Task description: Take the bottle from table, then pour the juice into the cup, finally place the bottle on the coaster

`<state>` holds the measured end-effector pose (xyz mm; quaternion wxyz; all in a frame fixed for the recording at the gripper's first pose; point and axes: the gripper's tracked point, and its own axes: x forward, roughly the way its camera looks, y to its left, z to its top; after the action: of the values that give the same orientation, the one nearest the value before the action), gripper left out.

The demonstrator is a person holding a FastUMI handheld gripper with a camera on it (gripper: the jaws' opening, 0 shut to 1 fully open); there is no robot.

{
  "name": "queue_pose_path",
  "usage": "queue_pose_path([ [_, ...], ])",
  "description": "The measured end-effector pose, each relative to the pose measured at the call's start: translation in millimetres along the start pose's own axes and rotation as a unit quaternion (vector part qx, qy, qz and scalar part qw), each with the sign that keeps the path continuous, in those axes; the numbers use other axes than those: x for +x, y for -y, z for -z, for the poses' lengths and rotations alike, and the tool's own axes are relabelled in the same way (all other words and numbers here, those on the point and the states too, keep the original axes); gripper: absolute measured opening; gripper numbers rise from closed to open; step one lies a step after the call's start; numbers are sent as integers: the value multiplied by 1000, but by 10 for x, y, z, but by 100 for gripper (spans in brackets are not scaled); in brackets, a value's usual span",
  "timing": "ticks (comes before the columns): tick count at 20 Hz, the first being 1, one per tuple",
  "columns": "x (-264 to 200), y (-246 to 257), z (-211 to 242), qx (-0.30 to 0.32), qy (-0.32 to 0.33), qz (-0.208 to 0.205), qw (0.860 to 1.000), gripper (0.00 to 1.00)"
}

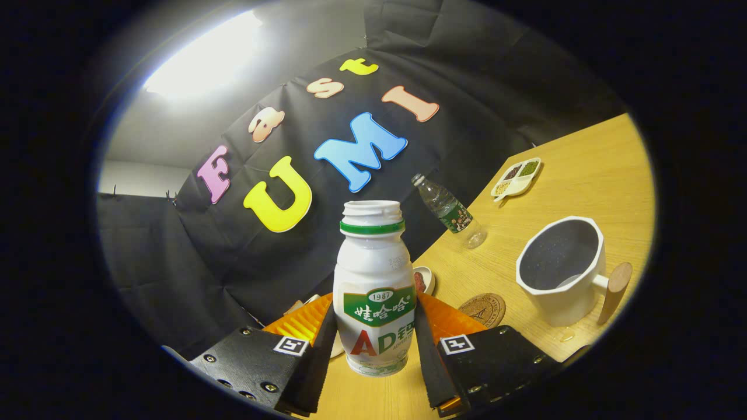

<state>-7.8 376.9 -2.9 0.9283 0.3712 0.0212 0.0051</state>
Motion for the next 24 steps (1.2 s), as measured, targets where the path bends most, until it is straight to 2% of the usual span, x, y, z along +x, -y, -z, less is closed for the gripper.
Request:
queue_pose_path([
  [9, -131, -1, -62, 143, 19, -32, 989, 67],
  [24, -196, -50, -151, 283, 43, -62, 956, 66],
])
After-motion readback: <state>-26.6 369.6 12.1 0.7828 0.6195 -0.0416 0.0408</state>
